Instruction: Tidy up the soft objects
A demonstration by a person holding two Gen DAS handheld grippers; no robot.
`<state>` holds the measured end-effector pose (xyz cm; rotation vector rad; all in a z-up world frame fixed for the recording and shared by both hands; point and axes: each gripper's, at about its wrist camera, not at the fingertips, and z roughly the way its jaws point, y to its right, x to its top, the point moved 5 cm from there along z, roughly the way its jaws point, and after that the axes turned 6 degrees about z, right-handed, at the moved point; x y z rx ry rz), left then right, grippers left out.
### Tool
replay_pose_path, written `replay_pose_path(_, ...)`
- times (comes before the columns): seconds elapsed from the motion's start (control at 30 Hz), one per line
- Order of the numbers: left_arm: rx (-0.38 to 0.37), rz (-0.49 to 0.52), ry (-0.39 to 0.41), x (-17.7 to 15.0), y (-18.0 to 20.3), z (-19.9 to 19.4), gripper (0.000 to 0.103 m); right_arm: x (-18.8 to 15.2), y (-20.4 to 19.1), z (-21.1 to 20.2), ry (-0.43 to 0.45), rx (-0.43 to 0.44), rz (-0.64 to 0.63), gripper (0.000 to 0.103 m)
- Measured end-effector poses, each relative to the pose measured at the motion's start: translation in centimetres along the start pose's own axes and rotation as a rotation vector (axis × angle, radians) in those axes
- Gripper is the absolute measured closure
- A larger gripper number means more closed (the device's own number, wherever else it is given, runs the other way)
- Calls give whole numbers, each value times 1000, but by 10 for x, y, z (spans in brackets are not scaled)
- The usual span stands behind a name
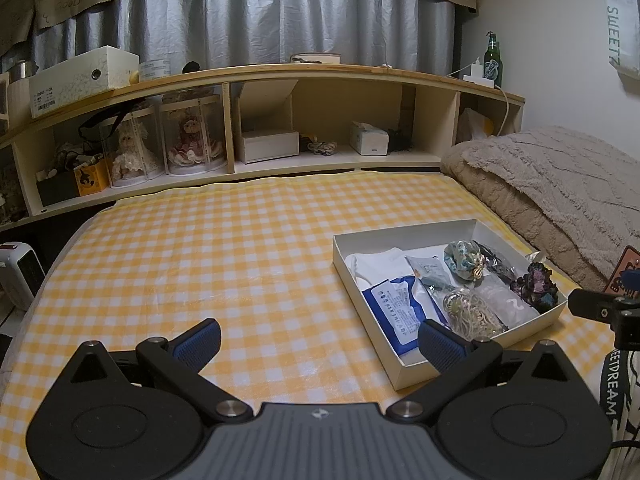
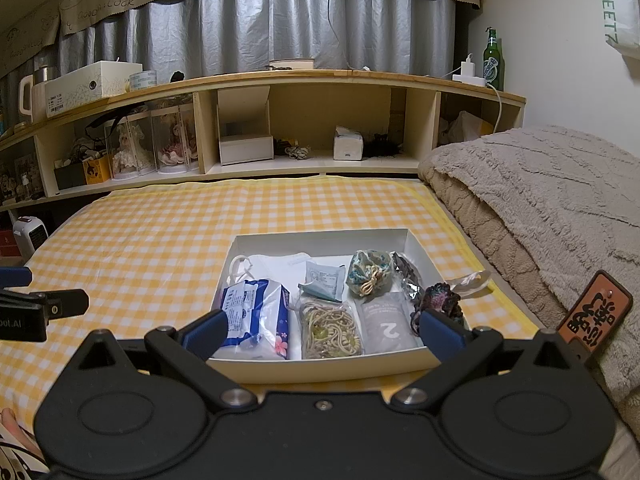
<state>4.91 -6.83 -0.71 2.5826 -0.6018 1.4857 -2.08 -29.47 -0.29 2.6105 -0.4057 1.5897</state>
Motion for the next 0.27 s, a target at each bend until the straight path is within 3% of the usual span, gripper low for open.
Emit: replay_pose_path(0.27,1,1,-2,-1,-1,0,0,0,0,0,0,0,1,0)
